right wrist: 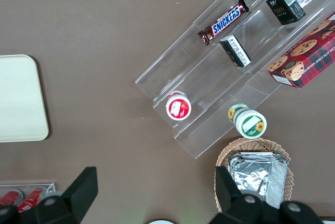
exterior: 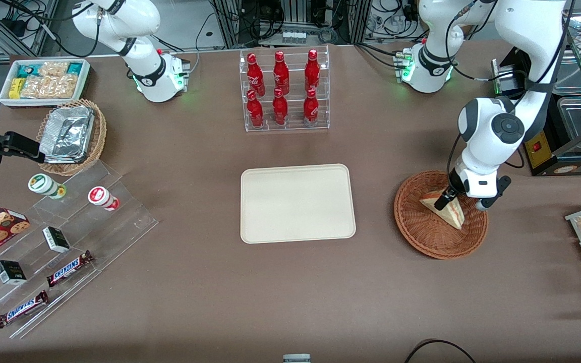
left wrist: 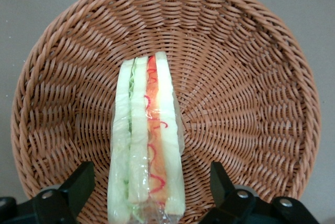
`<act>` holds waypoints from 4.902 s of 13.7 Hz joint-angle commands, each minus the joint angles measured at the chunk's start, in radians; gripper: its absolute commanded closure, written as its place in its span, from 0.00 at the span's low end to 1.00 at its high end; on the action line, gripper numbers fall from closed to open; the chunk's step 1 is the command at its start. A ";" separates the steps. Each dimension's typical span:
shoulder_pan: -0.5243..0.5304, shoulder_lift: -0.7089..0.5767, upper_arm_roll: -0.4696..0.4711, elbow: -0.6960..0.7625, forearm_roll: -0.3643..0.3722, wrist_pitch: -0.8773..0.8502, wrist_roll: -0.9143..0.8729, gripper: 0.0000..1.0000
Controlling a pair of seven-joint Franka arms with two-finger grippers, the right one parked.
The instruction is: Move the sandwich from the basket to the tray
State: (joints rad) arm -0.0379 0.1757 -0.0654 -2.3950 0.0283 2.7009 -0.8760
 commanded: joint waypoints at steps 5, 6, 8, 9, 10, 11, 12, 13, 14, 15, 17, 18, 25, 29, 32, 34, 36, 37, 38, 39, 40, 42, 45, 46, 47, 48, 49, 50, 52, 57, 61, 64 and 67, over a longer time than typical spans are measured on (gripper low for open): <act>0.004 0.018 -0.005 0.011 0.012 0.030 -0.026 1.00; 0.003 0.009 -0.005 0.013 0.012 0.025 -0.018 1.00; 0.000 -0.022 -0.005 0.017 0.013 0.010 -0.020 1.00; -0.002 -0.053 -0.005 0.025 0.015 -0.037 -0.014 1.00; -0.005 -0.092 -0.007 0.057 0.015 -0.134 -0.012 1.00; -0.010 -0.128 -0.010 0.101 0.016 -0.248 -0.011 1.00; -0.029 -0.149 -0.022 0.165 0.015 -0.367 -0.012 1.00; -0.049 -0.148 -0.033 0.256 0.015 -0.500 -0.012 1.00; -0.072 -0.131 -0.049 0.354 0.015 -0.618 -0.012 1.00; -0.101 -0.098 -0.062 0.437 0.015 -0.686 -0.011 1.00; -0.181 -0.030 -0.083 0.529 0.013 -0.722 -0.012 1.00; -0.227 -0.010 -0.083 0.543 0.012 -0.722 -0.014 1.00; -0.522 0.252 -0.083 0.785 0.013 -0.701 -0.020 1.00; -0.609 0.425 -0.083 0.895 0.067 -0.638 -0.021 1.00; -0.648 0.494 -0.082 0.898 0.090 -0.540 -0.028 1.00; -0.657 0.518 -0.079 0.898 0.090 -0.501 -0.028 1.00; -0.666 0.542 -0.079 0.898 0.100 -0.471 -0.028 1.00; -0.668 0.548 -0.079 0.898 0.117 -0.461 -0.029 1.00; -0.668 0.557 -0.079 0.898 0.124 -0.452 -0.029 1.00; -0.668 0.561 -0.079 0.898 0.124 -0.440 -0.029 0.96; -0.668 0.564 -0.079 0.898 0.124 -0.434 -0.031 0.68; -0.666 0.559 -0.077 0.898 0.125 -0.434 -0.041 0.00; -0.655 0.515 -0.073 0.898 0.122 -0.449 -0.044 0.00; -0.649 0.483 -0.073 0.898 0.113 -0.478 -0.046 0.00; -0.637 0.444 -0.071 0.898 0.110 -0.525 -0.064 0.00; -0.614 0.400 -0.071 0.898 0.105 -0.564 -0.096 0.00; -0.584 0.360 -0.073 0.898 0.084 -0.588 -0.128 0.00; -0.568 0.322 -0.073 0.898 0.055 -0.617 -0.138 0.00; -0.533 0.244 -0.063 0.896 0.042 -0.729 -0.140 0.00; -0.380 0.053 -0.063 0.886 0.050 -0.995 -0.048 0.00; -0.232 -0.037 -0.063 0.875 0.041 -1.099 0.176 0.00; -0.159 -0.108 -0.063 0.823 0.030 -1.118 0.333 0.00; -0.109 -0.201 -0.062 0.719 0.025 -1.097 0.495 0.00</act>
State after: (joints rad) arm -0.1731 0.0747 -0.1187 -1.5621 0.0707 1.5827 -0.4755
